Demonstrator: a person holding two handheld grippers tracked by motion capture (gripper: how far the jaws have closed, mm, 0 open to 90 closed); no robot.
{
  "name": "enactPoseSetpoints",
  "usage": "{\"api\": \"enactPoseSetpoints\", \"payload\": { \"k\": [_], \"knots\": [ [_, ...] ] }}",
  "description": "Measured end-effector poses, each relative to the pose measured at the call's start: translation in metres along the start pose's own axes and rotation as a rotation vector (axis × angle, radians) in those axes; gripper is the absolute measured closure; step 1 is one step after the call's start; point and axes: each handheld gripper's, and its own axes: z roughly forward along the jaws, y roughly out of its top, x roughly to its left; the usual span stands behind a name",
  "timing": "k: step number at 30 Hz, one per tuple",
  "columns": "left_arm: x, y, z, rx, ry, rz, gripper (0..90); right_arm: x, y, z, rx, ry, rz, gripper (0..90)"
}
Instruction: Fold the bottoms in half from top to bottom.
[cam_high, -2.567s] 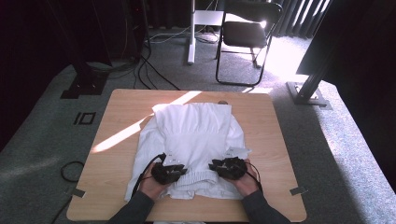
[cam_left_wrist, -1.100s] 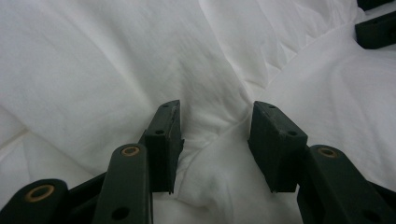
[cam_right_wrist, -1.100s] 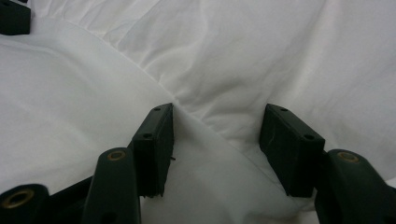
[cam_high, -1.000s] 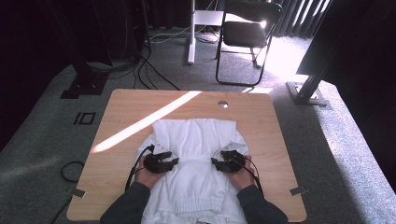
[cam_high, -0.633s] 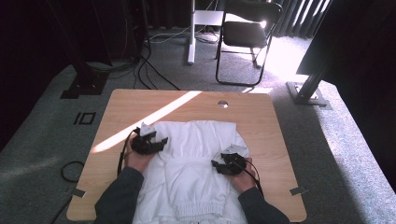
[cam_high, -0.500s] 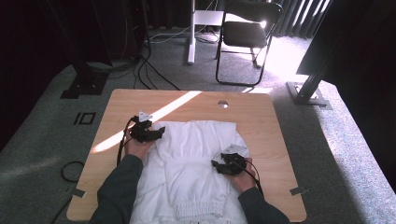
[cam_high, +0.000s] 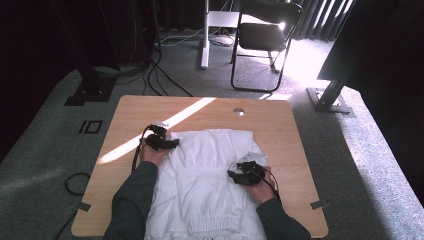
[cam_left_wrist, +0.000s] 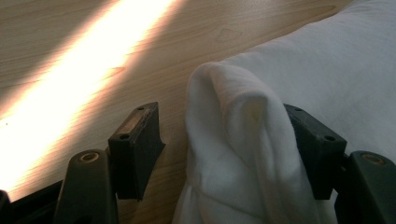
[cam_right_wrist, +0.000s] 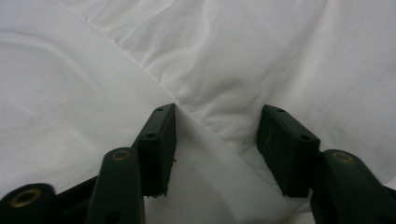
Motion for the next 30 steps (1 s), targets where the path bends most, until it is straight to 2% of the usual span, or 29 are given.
{"api": "enactPoseSetpoints", "payload": {
  "k": [1,3,6,9,11,12,13,15,18,21,23,26,27,28,30],
  "knots": [
    [0.000,0.000,0.000,0.002,-0.001,0.005,33.8,-0.002,0.004,-0.003,-0.011,-0.017,-0.004,45.2],
    [0.001,0.000,0.000,0.002,-0.003,0.013,33.8,-0.012,0.014,-0.012,-0.049,-0.058,0.020,42.5],
    [-0.001,0.001,0.002,-0.002,0.001,0.021,33.8,-0.037,0.035,-0.018,-0.094,-0.133,0.070,37.5],
    [-0.002,0.002,0.003,-0.003,-0.007,0.028,33.7,-0.074,0.056,-0.009,-0.108,-0.188,0.152,37.0],
    [-0.002,0.005,0.005,0.003,-0.011,0.028,33.6,-0.091,0.065,0.000,-0.109,-0.211,0.178,36.2],
    [-0.002,0.006,0.005,0.002,-0.013,0.025,33.4,-0.099,0.068,0.007,-0.102,-0.210,0.195,34.6],
    [-0.002,0.006,0.006,0.000,-0.014,0.026,33.2,-0.109,0.070,0.015,-0.089,-0.194,0.237,33.1],
    [-0.001,0.005,0.007,-0.009,-0.017,0.025,32.9,-0.119,0.070,0.028,-0.062,-0.165,0.275,30.4],
    [-0.002,0.006,0.007,-0.007,-0.016,0.027,33.0,-0.125,0.065,0.046,-0.016,-0.152,0.294,30.9],
    [-0.004,0.010,0.008,0.017,-0.005,0.019,33.3,-0.123,0.061,0.056,0.016,-0.155,0.300,35.9],
    [-0.006,0.013,0.009,0.020,-0.006,0.014,37.9,-0.119,0.063,0.056,0.024,-0.159,0.286,46.3],
    [-0.009,0.014,0.009,0.020,-0.055,-0.001,61.9,-0.117,0.064,0.056,0.042,-0.138,0.275,65.4],
    [-0.008,0.014,0.010,0.021,-0.085,-0.019,70.6,-0.118,0.064,0.055,0.048,-0.132,0.281,71.9],
    [-0.007,0.013,0.009,0.018,-0.100,-0.041,76.2,-0.119,0.063,0.054,0.054,-0.117,0.296,77.2],
    [-0.003,0.013,0.007,0.006,-0.103,-0.058,82.9,-0.123,0.062,0.051,0.047,-0.087,0.329,81.9]
  ]
}}
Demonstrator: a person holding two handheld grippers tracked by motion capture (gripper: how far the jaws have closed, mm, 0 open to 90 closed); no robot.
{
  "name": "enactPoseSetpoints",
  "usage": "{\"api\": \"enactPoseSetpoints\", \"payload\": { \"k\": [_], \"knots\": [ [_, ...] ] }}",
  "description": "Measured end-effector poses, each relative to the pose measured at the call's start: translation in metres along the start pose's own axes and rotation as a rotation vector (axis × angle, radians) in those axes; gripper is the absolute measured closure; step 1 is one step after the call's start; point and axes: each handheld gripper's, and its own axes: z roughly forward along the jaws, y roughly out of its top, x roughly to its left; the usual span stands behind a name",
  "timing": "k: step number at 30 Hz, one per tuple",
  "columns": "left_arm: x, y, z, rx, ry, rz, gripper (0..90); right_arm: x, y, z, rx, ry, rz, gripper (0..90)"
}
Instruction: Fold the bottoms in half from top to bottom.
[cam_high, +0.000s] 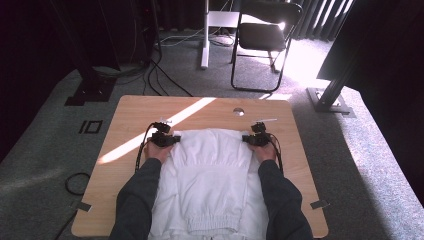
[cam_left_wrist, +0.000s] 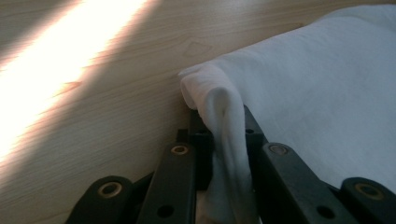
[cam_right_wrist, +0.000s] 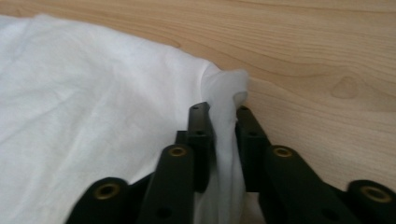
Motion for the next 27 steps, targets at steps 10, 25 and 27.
{"api": "enactPoseSetpoints", "payload": {
  "k": [10,25,27],
  "knots": [
    [0.004,0.021,-0.044,-0.197,-0.066,-0.029,84.8,0.002,0.022,-0.043,-0.165,-0.006,-0.060,84.0],
    [-0.013,0.029,-0.111,-0.329,-0.097,0.078,84.5,0.032,0.030,-0.109,-0.371,0.016,-0.207,84.0],
    [-0.016,0.023,-0.120,-0.331,-0.102,0.104,84.5,0.037,0.022,-0.119,-0.383,0.029,-0.230,83.9]
  ]
}}
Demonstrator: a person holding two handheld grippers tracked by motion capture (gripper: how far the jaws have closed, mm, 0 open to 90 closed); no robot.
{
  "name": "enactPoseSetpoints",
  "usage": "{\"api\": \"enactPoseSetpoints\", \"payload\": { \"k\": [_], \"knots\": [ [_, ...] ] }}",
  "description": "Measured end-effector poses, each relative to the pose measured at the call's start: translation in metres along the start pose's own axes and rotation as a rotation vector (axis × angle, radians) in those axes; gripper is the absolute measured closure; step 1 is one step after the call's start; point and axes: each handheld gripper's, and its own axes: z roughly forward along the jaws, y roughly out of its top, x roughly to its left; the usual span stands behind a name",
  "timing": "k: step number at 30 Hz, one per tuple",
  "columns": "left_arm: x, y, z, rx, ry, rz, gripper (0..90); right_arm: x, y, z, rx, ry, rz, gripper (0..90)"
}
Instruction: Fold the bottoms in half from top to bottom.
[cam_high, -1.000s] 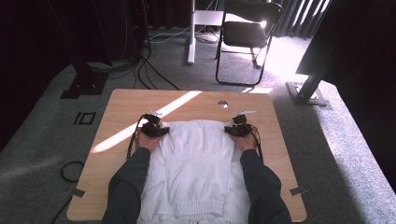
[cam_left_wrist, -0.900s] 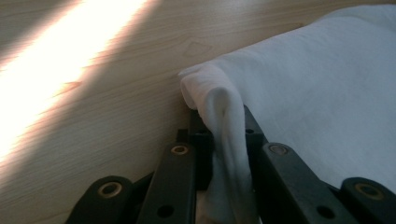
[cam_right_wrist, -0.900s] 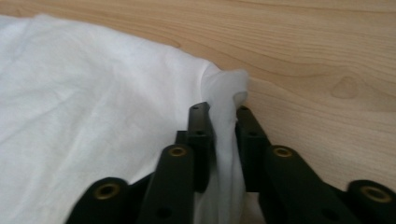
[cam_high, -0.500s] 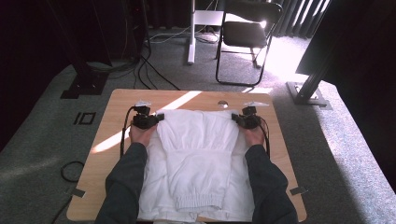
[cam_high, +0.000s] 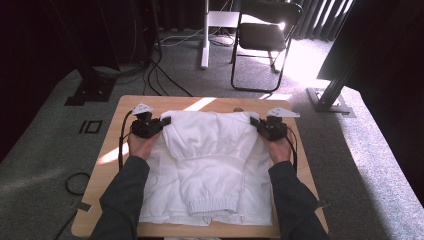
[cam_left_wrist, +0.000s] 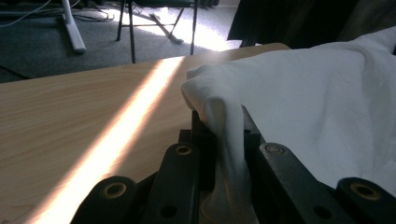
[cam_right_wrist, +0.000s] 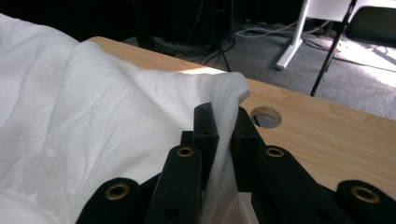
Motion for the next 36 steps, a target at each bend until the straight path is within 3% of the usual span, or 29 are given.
{"api": "enactPoseSetpoints", "payload": {
  "k": [3,8,12,15,22,23,29,31,36],
  "knots": [
    [-0.008,-0.007,-0.014,-0.009,-0.020,0.022,84.4,0.009,-0.005,-0.015,-0.009,0.014,-0.034,83.9],
    [-0.024,-0.023,-0.032,-0.011,-0.038,0.066,84.5,0.020,-0.018,-0.036,-0.005,0.030,-0.051,83.9],
    [-0.033,-0.037,-0.046,-0.012,-0.064,0.068,84.4,0.027,-0.031,-0.049,-0.007,0.049,-0.054,83.9],
    [-0.040,-0.049,-0.052,0.005,-0.074,0.080,84.3,0.032,-0.042,-0.057,-0.002,0.059,-0.050,83.9],
    [-0.051,-0.078,-0.062,0.040,-0.104,0.067,83.9,0.039,-0.070,-0.069,0.028,0.086,-0.035,83.8],
    [-0.057,-0.090,-0.063,0.073,-0.102,0.081,83.9,0.041,-0.075,-0.072,0.034,0.089,-0.031,83.8],
    [-0.068,-0.128,-0.055,0.207,-0.090,0.110,83.5,0.053,-0.119,-0.077,0.133,0.126,-0.003,83.6],
    [-0.069,-0.135,-0.047,0.239,-0.075,0.121,83.5,0.053,-0.132,-0.072,0.181,0.134,0.011,83.6],
    [-0.069,-0.143,-0.021,0.290,-0.036,0.129,83.5,0.057,-0.148,-0.051,0.273,0.109,-0.015,83.5]
  ]
}}
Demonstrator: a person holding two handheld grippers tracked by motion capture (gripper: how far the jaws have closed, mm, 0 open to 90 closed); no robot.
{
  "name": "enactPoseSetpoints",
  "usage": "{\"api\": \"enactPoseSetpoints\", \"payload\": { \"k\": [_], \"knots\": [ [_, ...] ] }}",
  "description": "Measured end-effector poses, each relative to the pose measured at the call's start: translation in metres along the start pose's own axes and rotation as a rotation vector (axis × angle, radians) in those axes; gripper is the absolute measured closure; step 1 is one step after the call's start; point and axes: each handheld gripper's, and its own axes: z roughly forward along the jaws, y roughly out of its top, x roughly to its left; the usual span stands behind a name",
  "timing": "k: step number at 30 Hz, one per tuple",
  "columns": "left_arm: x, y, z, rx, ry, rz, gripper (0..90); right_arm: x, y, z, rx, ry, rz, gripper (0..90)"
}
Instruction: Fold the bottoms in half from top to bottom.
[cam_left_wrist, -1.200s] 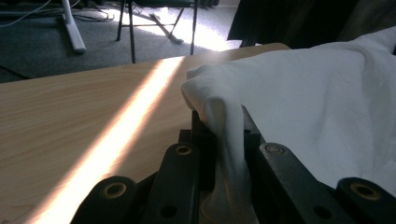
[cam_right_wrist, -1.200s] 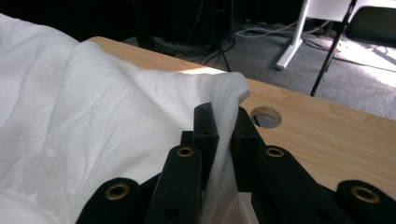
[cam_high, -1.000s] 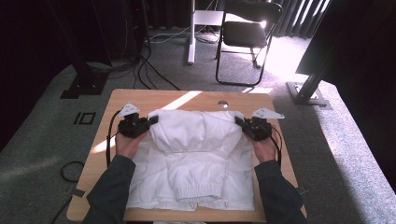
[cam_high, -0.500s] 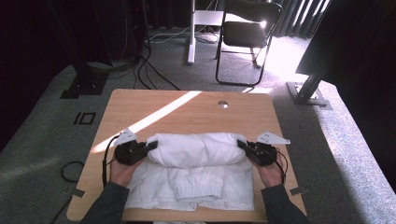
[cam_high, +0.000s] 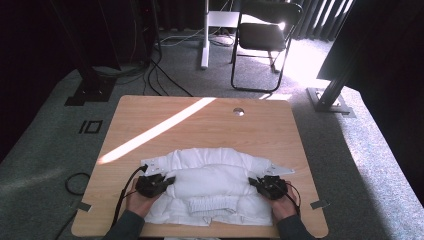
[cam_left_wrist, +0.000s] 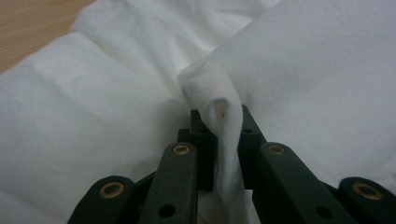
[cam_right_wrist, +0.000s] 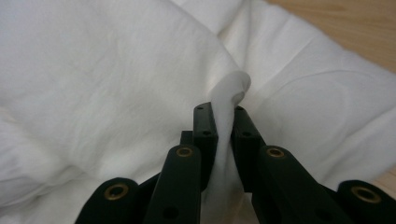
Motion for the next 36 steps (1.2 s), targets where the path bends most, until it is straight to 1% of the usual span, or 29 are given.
{"api": "enactPoseSetpoints", "payload": {
  "k": [1,4,6,7,8,11,14,17,20,22,23,24,26,28,29,30,31,32,33,34,35,36],
  "knots": [
    [0.002,0.000,0.003,-0.005,-0.001,-0.008,83.5,0.000,0.001,0.004,0.009,-0.008,-0.005,83.5],
    [0.010,0.002,0.008,-0.034,0.001,-0.057,83.3,-0.004,0.008,0.015,0.026,-0.033,-0.018,83.2],
    [0.016,0.004,0.012,-0.046,-0.002,-0.096,83.3,-0.006,0.014,0.022,0.032,-0.059,-0.046,83.0],
    [0.017,0.006,0.014,-0.052,0.006,-0.106,83.3,-0.007,0.018,0.025,0.039,-0.074,-0.060,83.0],
    [0.019,0.008,0.016,-0.052,0.013,-0.105,83.4,-0.008,0.022,0.029,0.043,-0.091,-0.074,82.9],
    [0.024,0.017,0.024,-0.054,0.039,-0.109,83.4,-0.014,0.035,0.042,0.054,-0.135,-0.081,82.9],
    [0.032,0.027,0.032,-0.052,0.067,-0.107,83.3,-0.024,0.047,0.054,0.055,-0.147,-0.055,82.9],
    [0.041,0.036,0.041,-0.058,0.091,-0.103,83.3,-0.034,0.057,0.064,0.058,-0.155,-0.039,82.8],
    [0.049,0.049,0.050,-0.040,0.132,-0.088,83.3,-0.040,0.067,0.074,0.055,-0.168,-0.018,82.8],
    [0.053,0.058,0.057,-0.024,0.165,-0.077,83.3,-0.043,0.072,0.080,0.051,-0.178,0.007,82.9],
    [0.056,0.062,0.059,-0.017,0.177,-0.079,83.3,-0.045,0.075,0.083,0.047,-0.181,0.016,82.9],
    [0.059,0.066,0.062,-0.010,0.181,-0.092,83.2,-0.047,0.078,0.086,0.049,-0.183,0.025,82.9],
    [0.067,0.072,0.063,-0.014,0.177,-0.128,83.3,-0.049,0.082,0.089,0.055,-0.185,0.038,82.9],
    [0.071,0.076,0.059,-0.038,0.164,-0.158,83.5,-0.050,0.086,0.090,0.062,-0.188,0.038,83.1],
    [0.072,0.077,0.053,-0.056,0.157,-0.167,83.6,-0.049,0.088,0.087,0.063,-0.188,0.041,83.3],
    [0.071,0.078,0.045,-0.093,0.147,-0.179,84.0,-0.049,0.091,0.081,0.043,-0.183,0.046,83.5],
    [0.070,0.079,0.033,-0.139,0.132,-0.186,84.2,-0.049,0.093,0.072,0.011,-0.179,0.053,83.6],
    [0.069,0.081,0.020,-0.188,0.108,-0.196,84.3,-0.049,0.096,0.062,-0.028,-0.177,0.058,83.6],
    [0.068,0.083,0.007,-0.241,0.081,-0.194,84.3,-0.048,0.099,0.050,-0.067,-0.177,0.060,83.6],
    [0.066,0.086,-0.005,-0.286,0.058,-0.188,84.4,-0.049,0.103,0.038,-0.106,-0.166,0.060,83.6],
    [0.063,0.090,-0.014,-0.312,0.056,-0.175,84.5,-0.048,0.107,0.028,-0.141,-0.147,0.064,83.6],
    [0.061,0.094,-0.023,-0.335,0.053,-0.167,84.5,-0.046,0.111,0.018,-0.169,-0.144,0.052,83.6]
  ]
}}
